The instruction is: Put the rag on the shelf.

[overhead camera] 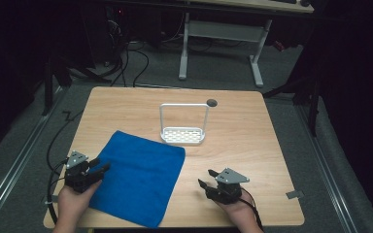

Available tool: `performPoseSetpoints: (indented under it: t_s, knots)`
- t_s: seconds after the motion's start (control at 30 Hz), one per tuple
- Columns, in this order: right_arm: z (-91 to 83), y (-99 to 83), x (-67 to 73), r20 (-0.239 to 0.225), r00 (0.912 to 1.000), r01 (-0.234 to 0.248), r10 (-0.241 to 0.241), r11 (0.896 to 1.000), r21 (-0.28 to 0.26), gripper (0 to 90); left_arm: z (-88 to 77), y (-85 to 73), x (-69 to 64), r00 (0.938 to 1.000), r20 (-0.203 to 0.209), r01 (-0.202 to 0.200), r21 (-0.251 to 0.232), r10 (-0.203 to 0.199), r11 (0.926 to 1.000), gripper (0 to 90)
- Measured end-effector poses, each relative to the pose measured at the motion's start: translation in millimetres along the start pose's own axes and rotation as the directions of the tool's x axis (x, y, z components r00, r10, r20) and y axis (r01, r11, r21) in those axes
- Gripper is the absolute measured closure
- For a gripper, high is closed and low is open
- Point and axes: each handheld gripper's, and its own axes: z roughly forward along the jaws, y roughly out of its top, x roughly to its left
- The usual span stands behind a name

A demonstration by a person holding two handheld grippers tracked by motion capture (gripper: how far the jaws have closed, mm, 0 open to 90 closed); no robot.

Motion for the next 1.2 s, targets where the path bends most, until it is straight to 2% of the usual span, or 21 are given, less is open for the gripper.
performPoseSetpoints:
  t_s: [0.23, 0.47, 0.8, 0.87, 0.9, 0.93, 0.97, 1.0, 1.03, 1.07, 1.1, 1.13, 1.2]
  knots:
    - [1.0, -0.2, 1.5, 0.001, 0.9999, 0.013, -0.013, 1.0, 0.001, 46.0, 3.4, -2.2, 1.6, 0.9998, -0.015, -0.012, 0.012, 0.013, 0.9998, 49.9]
    - [1.9, 0.6, 2.4, 0.006, 0.9999, 0.009, -0.009, 1.0, -0.003, 46.3, 0.5, -3.5, 7.0, 0.9999, -0.015, 0.002, 0.0, -0.002, 1.0, 49.2]
    - [3.4, 2.1, 5.8, 0.0, 0.9999, 0.015, -0.015, 1.0, -0.007, 50.8, -0.2, -5.0, 9.2, 0.9994, -0.027, -0.02, 0.013, 0.02, 0.9997, 51.1]
    - [5.3, 6.1, 8.6, -0.02, 0.9997, 0.017, -0.017, 1.0, -0.02, 57.3, -1.9, -7.5, 10.8, 0.9991, -0.029, -0.03, 0.024, 0.031, 0.9993, 57.4]
    - [5.3, 6.1, 8.6, -0.02, 0.9997, 0.017, -0.017, 1.0, -0.02, 57.3, -1.9, -7.5, 10.8, 0.9991, -0.029, -0.03, 0.024, 0.031, 0.9993, 60.5]
    - [8.4, 10.0, 12.1, -0.031, 0.9991, 0.026, -0.027, 0.999, -0.018, 66.5, -3.6, -9.9, 13.4, 0.9986, -0.038, -0.036, 0.04, 0.037, 0.9985, 65.7]
    - [8.4, 10.0, 12.1, -0.031, 0.9991, 0.026, -0.027, 0.999, -0.018, 66.5, -3.6, -9.9, 13.4, 0.9986, -0.038, -0.036, 0.04, 0.037, 0.9985, 69.9]
    - [13.3, 14.2, 16.2, -0.052, 0.9983, 0.026, -0.027, 0.999, -0.022, 77.9, -3.5, -13.0, 16.7, 0.9975, -0.057, -0.037, 0.071, 0.041, 0.9968, 76.1]
    - [15.4, 16.1, 18.1, -0.061, 0.9977, 0.029, -0.031, 0.999, -0.025, 82.0, -2.7, -14.7, 18.4, 0.9971, -0.065, -0.033, 0.094, 0.04, 0.995, 79.8]
    - [15.4, 16.1, 18.1, -0.061, 0.9977, 0.029, -0.031, 0.999, -0.025, 82.0, -2.7, -14.7, 18.4, 0.9971, -0.065, -0.033, 0.094, 0.04, 0.995, 83.8]
    - [18.2, 19.0, 20.9, -0.075, 0.9964, 0.037, -0.038, 0.999, -0.02, 87.5, -1.7, -17.3, 20.1, 0.9968, -0.07, -0.031, 0.118, 0.039, 0.9926, 83.8]
    - [26.4, 24.4, 29.3, -0.115, 0.9918, 0.054, -0.055, 0.998, -0.012, 90.0, -0.5, -21.0, 21.4, 0.9964, -0.072, -0.034, 0.143, 0.045, 0.9891, 88.9]
    - [29.4, 25.7, 32.5, -0.128, 0.9896, 0.065, -0.065, 0.998, -0.007, 90.0, -0.2, -22.8, 21.8, 0.996, -0.073, -0.039, 0.154, 0.051, 0.9873, 90.0]
